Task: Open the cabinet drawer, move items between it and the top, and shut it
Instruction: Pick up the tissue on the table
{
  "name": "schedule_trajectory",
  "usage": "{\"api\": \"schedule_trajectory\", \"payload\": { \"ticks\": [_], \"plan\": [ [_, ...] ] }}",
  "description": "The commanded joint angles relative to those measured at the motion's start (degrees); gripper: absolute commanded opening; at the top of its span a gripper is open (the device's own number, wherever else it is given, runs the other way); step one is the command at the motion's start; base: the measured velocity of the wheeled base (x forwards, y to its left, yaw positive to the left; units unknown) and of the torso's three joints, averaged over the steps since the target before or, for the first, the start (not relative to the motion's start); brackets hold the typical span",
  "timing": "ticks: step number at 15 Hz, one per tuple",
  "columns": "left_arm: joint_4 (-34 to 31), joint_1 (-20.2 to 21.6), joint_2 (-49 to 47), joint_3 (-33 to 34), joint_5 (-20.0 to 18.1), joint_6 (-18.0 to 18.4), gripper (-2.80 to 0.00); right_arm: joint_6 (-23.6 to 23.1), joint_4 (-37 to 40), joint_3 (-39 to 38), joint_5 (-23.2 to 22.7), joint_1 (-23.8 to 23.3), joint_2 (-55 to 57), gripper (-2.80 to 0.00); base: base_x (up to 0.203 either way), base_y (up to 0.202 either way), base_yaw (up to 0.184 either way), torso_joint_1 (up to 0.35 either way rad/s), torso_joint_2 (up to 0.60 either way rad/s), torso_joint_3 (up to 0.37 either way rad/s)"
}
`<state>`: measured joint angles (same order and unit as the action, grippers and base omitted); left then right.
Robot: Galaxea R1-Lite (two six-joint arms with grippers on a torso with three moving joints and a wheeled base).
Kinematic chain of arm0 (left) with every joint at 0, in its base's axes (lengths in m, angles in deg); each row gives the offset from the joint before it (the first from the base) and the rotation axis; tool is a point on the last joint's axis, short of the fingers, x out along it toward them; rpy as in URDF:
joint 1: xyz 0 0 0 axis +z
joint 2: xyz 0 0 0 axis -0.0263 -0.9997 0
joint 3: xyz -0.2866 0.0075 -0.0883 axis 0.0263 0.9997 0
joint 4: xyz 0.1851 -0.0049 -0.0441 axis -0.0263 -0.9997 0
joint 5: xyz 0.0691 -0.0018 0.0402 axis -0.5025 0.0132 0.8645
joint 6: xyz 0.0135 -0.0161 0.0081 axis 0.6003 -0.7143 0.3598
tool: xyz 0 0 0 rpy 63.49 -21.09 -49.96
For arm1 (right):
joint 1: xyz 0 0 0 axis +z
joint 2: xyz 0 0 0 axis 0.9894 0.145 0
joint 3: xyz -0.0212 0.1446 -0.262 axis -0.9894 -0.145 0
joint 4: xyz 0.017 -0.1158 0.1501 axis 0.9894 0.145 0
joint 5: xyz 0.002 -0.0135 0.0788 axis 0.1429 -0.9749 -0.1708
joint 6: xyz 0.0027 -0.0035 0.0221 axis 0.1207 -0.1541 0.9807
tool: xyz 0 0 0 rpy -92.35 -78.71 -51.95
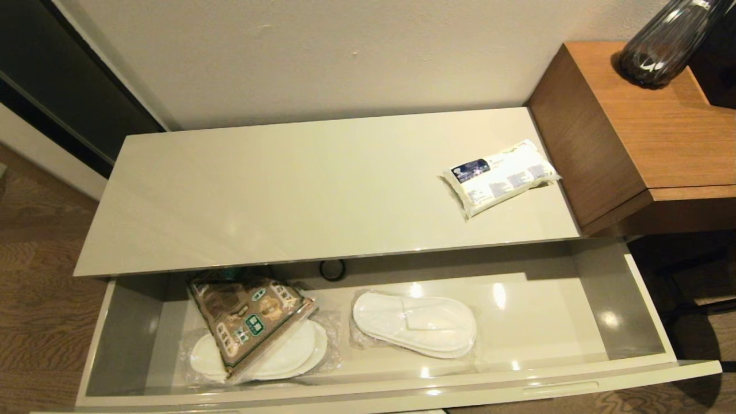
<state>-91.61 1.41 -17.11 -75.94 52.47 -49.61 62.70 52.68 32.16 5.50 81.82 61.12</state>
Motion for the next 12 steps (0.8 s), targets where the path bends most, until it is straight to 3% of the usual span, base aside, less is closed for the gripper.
{"api": "schedule_trajectory", "payload": {
  "ticks": [1, 4, 6, 8, 10, 12],
  "plan": [
    [7.18, 0.01, -0.09, 5.67, 0.22, 2.11, -2.8, -0.02, 0.02, -0.09, -0.01, 0.02, 0.0, -2.8, 0.0, 0.0, 0.0, 0.0, 0.0, 0.0],
    [19.59, 0.01, -0.09, 16.38, 0.48, 6.13, -2.8, -0.02, 0.02, -0.09, -0.01, 0.02, 0.0, -2.8, 0.0, 0.0, 0.0, 0.0, 0.0, 0.0],
    [30.09, 0.01, -0.09, 20.75, -2.79, 5.9, -2.8, -0.02, 0.02, -0.09, -0.01, 0.02, 0.0, -2.8, 0.0, 0.0, 0.0, 0.0, 0.0, 0.0],
    [29.93, 0.01, -0.12, 21.85, -9.23, 4.38, -2.8, -0.02, 0.02, -0.09, -0.01, 0.02, 0.0, -2.8, 0.0, 0.0, 0.0, 0.0, 0.0, 0.0],
    [29.0, 0.01, -0.09, 21.97, -10.29, 5.69, -2.8, -0.02, 0.02, -0.09, -0.01, 0.02, 0.0, -2.8, 0.0, 0.0, 0.0, 0.0, 0.0, 0.0],
    [28.57, 0.01, -0.09, 21.98, -9.05, 2.03, -2.8, -0.02, 0.02, -0.09, -0.01, 0.02, 0.0, -2.8, 0.0, 0.0, 0.0, 0.0, 0.0, 0.0]
  ]
}}
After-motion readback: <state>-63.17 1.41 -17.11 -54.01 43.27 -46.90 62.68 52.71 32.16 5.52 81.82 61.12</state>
